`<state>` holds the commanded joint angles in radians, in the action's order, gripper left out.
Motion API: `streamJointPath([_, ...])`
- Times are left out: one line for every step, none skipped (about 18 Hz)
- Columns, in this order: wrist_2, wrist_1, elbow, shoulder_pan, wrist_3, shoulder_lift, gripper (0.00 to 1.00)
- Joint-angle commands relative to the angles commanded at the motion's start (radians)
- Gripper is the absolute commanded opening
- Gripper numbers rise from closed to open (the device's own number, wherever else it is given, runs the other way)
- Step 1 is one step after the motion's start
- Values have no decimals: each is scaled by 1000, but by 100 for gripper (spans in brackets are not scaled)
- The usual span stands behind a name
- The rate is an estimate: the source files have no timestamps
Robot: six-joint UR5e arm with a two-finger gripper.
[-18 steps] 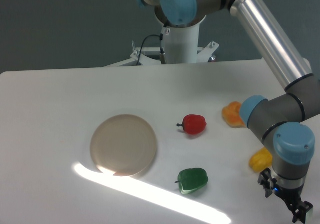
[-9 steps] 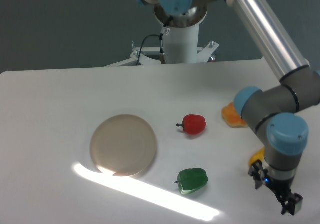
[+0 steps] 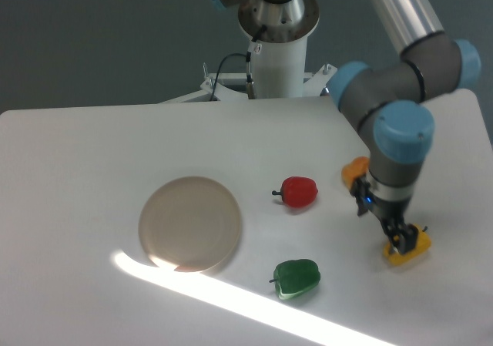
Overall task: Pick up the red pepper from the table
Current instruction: 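Move the gripper over the red pepper and lower onto it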
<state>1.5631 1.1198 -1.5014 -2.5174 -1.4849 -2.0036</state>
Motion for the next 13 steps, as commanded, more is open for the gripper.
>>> streamJointPath([0,-5,-23,15,-3,15,100])
streamJointPath([18,-8,-55,23,-3,37,100])
streamJointPath([31,-8,-77,26,2,52,100])
streamJointPath([35,-8,-107,41,8,68,100])
streamJointPath([37,-15,-131,58,9,78,100])
streamJointPath([37,-31,-154,69,9,83,100])
streamJointPath([37,-38,-178,71,11,86,100])
streamJointPath([38,-46,-198,75,11,91,100])
streamJointPath([37,-54,-221,77,12,94,100])
streamJointPath([37,-78,-236,80,15,91,100])
streamJointPath([38,-113,-247,92,18,86,100])
streamJointPath([38,-133,-253,103,20,83,100])
streamJointPath([37,-137,-255,104,20,83,100])
